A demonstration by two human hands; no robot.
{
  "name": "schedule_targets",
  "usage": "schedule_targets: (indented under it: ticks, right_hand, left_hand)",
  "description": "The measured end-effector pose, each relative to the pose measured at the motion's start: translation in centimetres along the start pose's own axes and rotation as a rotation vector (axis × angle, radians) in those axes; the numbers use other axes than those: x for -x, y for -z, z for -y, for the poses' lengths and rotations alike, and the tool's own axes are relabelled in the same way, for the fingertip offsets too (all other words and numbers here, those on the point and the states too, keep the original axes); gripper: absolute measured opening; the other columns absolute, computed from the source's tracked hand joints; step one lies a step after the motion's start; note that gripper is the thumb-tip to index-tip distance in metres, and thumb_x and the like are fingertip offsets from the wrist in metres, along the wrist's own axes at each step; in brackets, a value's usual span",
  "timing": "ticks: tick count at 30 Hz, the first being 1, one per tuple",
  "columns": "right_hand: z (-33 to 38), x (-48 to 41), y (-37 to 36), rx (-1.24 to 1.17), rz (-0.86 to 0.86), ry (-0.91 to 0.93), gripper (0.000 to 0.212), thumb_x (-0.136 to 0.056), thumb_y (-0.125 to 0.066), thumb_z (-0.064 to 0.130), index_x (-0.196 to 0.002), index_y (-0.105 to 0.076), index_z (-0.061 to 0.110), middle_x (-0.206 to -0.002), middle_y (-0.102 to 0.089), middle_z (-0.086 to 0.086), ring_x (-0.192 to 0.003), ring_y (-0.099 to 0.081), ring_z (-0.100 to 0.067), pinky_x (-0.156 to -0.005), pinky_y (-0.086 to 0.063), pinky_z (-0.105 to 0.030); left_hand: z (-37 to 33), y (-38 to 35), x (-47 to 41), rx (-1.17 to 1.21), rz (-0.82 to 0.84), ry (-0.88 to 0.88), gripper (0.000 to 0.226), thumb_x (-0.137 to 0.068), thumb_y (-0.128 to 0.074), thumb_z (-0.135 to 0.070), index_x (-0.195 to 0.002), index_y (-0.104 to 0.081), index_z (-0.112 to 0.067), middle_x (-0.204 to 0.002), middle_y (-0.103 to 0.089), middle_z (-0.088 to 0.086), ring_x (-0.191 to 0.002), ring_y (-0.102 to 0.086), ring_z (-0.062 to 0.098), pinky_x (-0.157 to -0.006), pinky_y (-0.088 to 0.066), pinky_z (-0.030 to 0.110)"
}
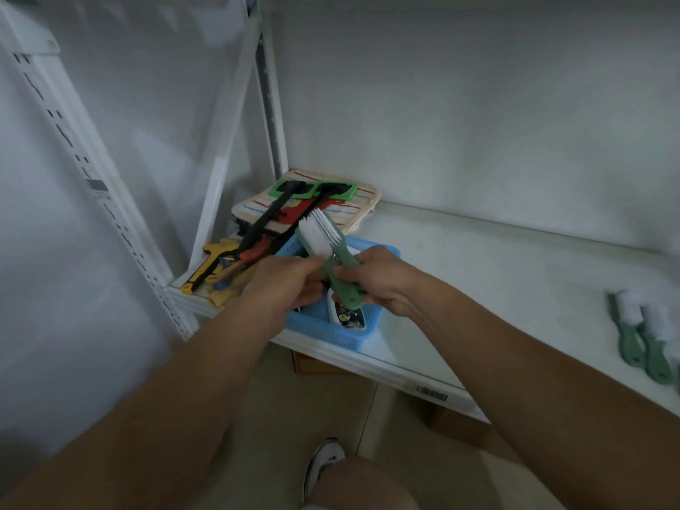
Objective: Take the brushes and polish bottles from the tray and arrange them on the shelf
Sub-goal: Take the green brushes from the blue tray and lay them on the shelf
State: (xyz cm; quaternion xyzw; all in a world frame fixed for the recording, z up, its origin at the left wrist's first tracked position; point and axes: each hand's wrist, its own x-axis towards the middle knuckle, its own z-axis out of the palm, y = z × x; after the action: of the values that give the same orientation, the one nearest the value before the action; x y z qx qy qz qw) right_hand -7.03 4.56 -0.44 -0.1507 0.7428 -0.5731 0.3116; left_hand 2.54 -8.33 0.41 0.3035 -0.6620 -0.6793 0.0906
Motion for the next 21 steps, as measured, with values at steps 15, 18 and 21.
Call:
schedule_targets:
  ticks: [15, 18, 21]
  right_hand:
    - [-8.3, 13.3, 17.4, -0.268, -0.623, 0.026, 0.027, -0.097, -0.044, 0.01, -0.096, -0.068, 0.0, -0.06, -0.045, -0.004, -0.045, -0.038, -0.015, -0.044, -0.033, -0.026]
    - [-11.1, 16.9, 22.8, -0.351, -0.789, 0.006, 0.024, -0.095, -0.043, 0.007, -0.092, -0.066, 0.003, -0.056, -0.046, -0.004, -0.043, -0.036, -0.015, -0.044, -0.029, -0.026]
    - [-14.1, 19.8, 28.0, -0.301, -0.916, -0.047, 0.023, -0.097, -0.048, 0.008, -0.082, -0.065, 0.007, -0.066, -0.057, -0.012, -0.046, -0.039, -0.017, -0.045, -0.03, -0.025]
  left_hand:
    - [2.4, -19.7, 5.3, 0.167, 0.328, 0.278, 0.02, -0.1, -0.049, -0.012, -0.109, -0.063, -0.001, -0.097, -0.053, 0.016, -0.073, -0.054, 0.022, -0.058, -0.056, 0.037]
    - [4.1, -26.3, 6.7, 0.206, 0.44, 0.391, 0.027, -0.098, -0.049, -0.004, -0.122, -0.057, 0.005, -0.099, -0.048, 0.016, -0.077, -0.052, 0.023, -0.053, -0.062, 0.037]
    - [5.4, -32.4, 8.4, 0.126, 0.494, 0.361, 0.023, -0.097, -0.051, -0.003, -0.119, -0.057, 0.003, -0.096, -0.055, 0.016, -0.078, -0.055, 0.024, -0.064, -0.061, 0.039]
